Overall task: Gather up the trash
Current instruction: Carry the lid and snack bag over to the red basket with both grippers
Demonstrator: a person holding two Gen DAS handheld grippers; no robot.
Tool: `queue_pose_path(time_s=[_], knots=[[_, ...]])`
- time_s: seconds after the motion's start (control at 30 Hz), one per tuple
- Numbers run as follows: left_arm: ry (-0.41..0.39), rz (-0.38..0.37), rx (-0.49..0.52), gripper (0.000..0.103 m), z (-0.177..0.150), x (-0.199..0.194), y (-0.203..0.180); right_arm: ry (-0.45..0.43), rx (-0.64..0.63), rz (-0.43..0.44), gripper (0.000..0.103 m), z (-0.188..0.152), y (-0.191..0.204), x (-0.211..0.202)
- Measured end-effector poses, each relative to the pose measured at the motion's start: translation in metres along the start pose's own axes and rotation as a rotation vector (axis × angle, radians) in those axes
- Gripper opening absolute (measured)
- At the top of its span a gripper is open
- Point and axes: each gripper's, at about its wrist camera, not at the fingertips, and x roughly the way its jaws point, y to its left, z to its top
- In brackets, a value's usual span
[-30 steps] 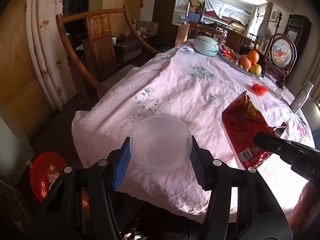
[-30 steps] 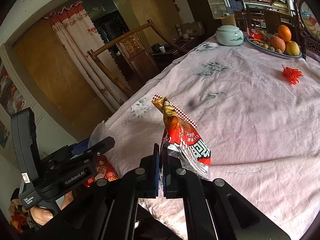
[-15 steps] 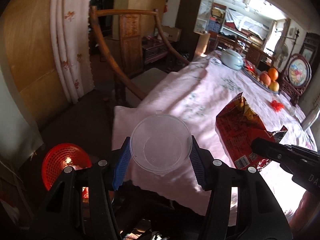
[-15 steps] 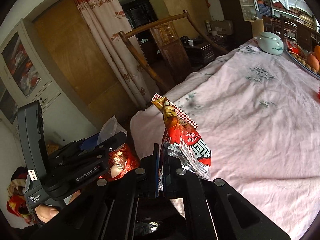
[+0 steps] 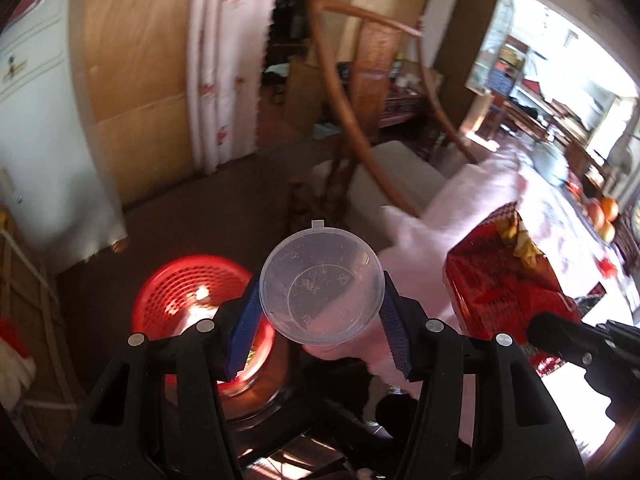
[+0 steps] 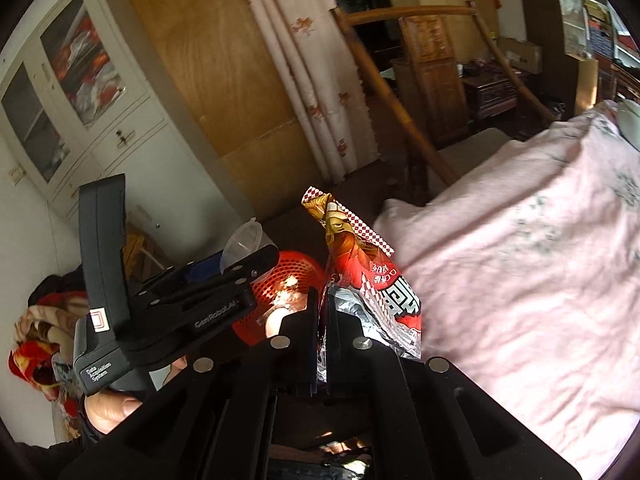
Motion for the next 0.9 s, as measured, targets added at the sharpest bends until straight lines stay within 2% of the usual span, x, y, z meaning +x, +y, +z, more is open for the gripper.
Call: queue_pose_path(time_s=[0.17, 0.5, 0.9], knots=[[0.047, 0.048, -0.067, 0.056, -0.003, 0.022, 0.039, 0.082, -0.017, 0.047, 0.003, 0.006, 0.018, 0.050], [0.151, 0.106, -0.166, 0.056, -0.013, 0.066, 0.099, 0.210, -0.029, 0.086, 0.003, 0.013, 0.035, 0.131], [0.256, 0.200, -0.260, 0.056, -0.032, 0.119, 0.149, 0.326, -0.027, 0.142, 0.003, 0.012, 0.044, 0.212]])
